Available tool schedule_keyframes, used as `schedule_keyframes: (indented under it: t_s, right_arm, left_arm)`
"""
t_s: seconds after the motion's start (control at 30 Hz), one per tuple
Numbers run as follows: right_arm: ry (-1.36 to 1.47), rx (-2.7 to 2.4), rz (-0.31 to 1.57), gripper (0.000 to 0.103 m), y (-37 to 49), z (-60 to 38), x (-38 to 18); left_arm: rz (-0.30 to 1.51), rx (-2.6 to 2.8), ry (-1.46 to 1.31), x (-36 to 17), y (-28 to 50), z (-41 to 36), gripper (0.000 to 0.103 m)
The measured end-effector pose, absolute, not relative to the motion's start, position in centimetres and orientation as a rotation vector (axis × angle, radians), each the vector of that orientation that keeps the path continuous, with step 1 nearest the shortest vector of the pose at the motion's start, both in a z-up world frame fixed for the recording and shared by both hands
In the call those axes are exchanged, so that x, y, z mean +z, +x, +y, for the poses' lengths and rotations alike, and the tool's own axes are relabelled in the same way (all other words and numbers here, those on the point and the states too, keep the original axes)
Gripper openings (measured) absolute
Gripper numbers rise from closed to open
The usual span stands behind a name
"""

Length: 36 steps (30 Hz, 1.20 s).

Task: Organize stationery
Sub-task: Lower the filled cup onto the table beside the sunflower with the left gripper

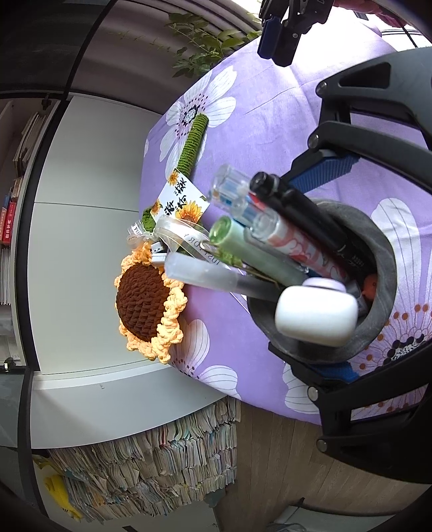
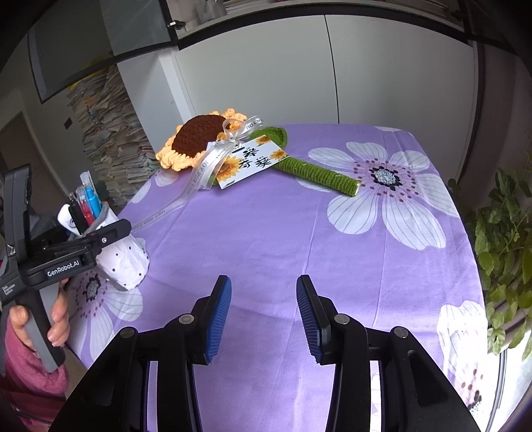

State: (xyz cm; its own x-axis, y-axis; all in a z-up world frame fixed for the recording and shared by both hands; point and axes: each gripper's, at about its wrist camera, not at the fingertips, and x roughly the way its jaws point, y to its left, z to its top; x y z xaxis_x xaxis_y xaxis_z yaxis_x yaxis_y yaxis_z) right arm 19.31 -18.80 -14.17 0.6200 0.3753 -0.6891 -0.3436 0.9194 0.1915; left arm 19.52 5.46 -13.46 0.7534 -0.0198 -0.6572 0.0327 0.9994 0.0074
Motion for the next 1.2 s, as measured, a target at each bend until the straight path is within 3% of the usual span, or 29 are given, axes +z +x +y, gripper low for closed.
schedule_keyframes:
  t_s: [0.5, 0.8, 1.2]
  right_arm:
    - [0.012, 0.397, 0.790, 0.042, 19.3, -18.9, -14.3]
    - [-0.001, 0.366, 0.778, 0.042, 19.1, -19.0, -14.2]
    - [-0.028, 0.369, 0.774, 0.042, 18.8, -18.6, -14.3]
  left_arm:
    - [0.734, -0.031, 0.005, -13.2, 19.8, 5.6, 0.082]
    - [0.710, -0.026, 0.023, -12.7, 19.7, 5.4, 0.071]
    - [0.697, -0.050, 0.027, -12.3, 19.6, 4.9, 0.070]
